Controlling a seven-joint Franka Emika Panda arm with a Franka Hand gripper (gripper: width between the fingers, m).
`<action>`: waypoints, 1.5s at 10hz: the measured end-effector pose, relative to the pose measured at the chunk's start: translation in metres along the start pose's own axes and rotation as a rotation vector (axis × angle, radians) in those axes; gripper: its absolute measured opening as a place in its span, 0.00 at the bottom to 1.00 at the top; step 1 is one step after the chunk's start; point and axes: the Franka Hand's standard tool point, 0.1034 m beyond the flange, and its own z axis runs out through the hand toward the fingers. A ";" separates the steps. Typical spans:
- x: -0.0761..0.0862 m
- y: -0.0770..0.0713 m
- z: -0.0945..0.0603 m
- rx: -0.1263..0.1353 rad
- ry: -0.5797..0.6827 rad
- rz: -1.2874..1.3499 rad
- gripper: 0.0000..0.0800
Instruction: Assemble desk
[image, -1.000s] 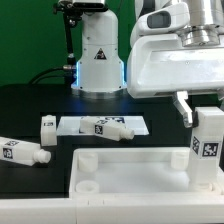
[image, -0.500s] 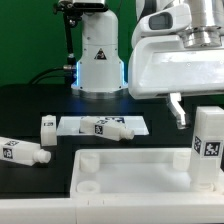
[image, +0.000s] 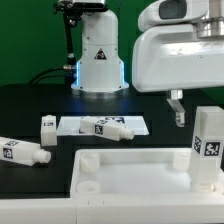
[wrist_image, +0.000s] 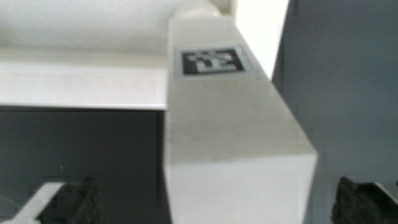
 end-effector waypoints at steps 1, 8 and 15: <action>-0.007 -0.001 0.001 0.001 -0.075 0.001 0.81; -0.010 -0.001 0.004 -0.019 -0.238 0.189 0.35; -0.012 -0.001 0.006 -0.084 -0.175 1.037 0.36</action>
Offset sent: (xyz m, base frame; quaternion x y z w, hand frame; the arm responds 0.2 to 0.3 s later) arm 0.0003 0.0025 -0.0027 0.0308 -0.0960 0.0519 0.9935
